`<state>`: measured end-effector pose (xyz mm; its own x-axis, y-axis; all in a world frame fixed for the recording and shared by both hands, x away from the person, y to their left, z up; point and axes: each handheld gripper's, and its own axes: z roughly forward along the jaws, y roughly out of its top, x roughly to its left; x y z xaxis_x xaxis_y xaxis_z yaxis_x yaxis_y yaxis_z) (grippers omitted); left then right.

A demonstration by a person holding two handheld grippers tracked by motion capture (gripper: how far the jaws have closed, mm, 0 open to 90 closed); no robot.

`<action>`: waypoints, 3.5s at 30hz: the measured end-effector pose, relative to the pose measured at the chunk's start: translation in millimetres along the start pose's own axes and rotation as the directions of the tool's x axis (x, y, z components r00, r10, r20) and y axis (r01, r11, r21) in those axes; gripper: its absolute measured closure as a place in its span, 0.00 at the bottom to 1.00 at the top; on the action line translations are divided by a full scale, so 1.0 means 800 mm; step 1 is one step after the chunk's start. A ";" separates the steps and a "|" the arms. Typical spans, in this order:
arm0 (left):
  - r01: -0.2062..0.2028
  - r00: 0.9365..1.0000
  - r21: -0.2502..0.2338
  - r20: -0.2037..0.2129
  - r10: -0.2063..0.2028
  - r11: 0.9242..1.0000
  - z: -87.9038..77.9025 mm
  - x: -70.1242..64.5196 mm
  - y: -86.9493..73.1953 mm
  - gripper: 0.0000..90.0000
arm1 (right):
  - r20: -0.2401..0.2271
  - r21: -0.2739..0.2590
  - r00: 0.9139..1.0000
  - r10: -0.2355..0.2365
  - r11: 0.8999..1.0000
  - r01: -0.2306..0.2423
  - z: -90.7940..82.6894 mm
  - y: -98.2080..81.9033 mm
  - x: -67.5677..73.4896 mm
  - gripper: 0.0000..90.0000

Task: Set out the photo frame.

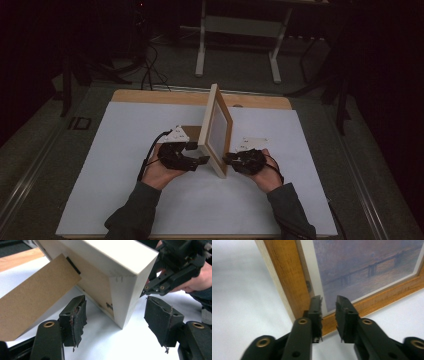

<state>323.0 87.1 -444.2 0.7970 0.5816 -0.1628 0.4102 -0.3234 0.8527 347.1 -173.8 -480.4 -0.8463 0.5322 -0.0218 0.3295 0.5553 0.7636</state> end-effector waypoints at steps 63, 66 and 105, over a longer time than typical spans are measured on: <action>0.073 0.966 -0.085 -0.243 -0.091 0.994 0.003 0.000 0.002 0.70 | -0.106 0.016 0.990 -0.088 0.996 0.091 0.045 0.006 0.051 0.97; 0.069 0.966 -0.084 -0.244 -0.088 0.994 0.002 0.000 0.002 0.70 | -0.105 0.017 0.991 -0.086 0.996 0.088 0.046 0.005 0.051 0.97; 0.132 0.984 -0.119 -0.103 -0.144 0.984 -0.024 0.052 -0.011 0.81 | 0.044 0.012 0.998 -0.047 0.999 0.046 0.008 0.021 -0.001 0.88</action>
<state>344.3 128.4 -449.3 0.6796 0.6958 -0.2324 0.4562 -0.1527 0.8767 355.7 -160.7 -472.0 -0.8417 0.5332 -0.0855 0.2949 0.5866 0.7543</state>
